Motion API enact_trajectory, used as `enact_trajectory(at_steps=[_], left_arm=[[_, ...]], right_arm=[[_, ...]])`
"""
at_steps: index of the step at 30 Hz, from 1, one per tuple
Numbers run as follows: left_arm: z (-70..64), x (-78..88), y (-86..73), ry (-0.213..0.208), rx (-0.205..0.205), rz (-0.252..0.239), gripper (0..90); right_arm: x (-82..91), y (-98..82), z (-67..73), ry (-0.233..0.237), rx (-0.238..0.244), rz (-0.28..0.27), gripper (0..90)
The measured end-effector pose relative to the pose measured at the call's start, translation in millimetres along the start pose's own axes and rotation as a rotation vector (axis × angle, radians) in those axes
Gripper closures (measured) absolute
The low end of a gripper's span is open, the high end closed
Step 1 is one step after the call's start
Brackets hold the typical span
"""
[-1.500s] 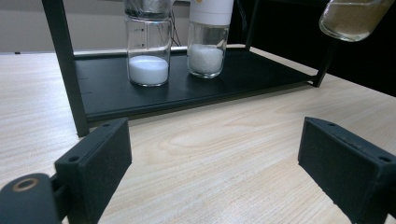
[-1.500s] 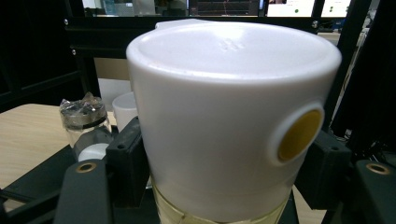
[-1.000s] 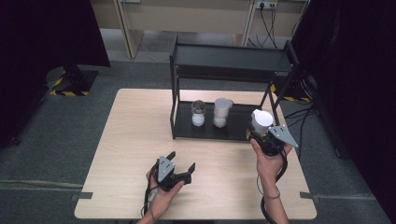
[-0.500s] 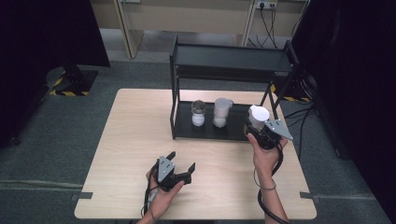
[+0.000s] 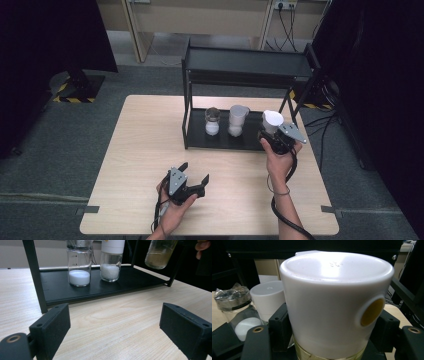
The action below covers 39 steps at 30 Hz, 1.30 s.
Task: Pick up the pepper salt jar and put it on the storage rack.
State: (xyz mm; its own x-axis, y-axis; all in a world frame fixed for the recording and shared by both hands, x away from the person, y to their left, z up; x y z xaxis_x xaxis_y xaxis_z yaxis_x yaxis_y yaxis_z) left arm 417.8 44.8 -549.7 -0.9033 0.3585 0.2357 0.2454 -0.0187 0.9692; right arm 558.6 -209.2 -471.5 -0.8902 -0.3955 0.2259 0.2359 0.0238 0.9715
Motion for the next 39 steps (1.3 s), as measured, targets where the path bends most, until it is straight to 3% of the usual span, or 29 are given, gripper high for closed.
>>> enact_trajectory(at_steps=[5,39], left_arm=[[0.3,0.0,-0.1,0.0,0.001,0.001,9.2],[0.1,0.0,0.0,-0.002,0.001,0.001,9.1]], right_arm=[[-9.4,-2.7,-2.5,-0.012,0.022,0.011,31.0],[-53.2,-32.0,-16.0,-0.029,-0.018,0.092,31.0]])
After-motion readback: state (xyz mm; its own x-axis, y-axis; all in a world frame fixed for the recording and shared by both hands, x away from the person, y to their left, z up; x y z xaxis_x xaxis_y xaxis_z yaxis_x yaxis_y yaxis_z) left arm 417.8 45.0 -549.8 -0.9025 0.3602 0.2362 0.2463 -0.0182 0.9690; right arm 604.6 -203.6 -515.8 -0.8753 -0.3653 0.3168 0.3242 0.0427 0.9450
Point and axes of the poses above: each handheld gripper's, and its own axes: x roughly backward along the jaws, y roughly out of its top, z roughly to its left, the point moved 10 cm from there along -x, roughly forward along the jaws, and after that the axes turned 11 degrees about y, right-handed, at the moved point
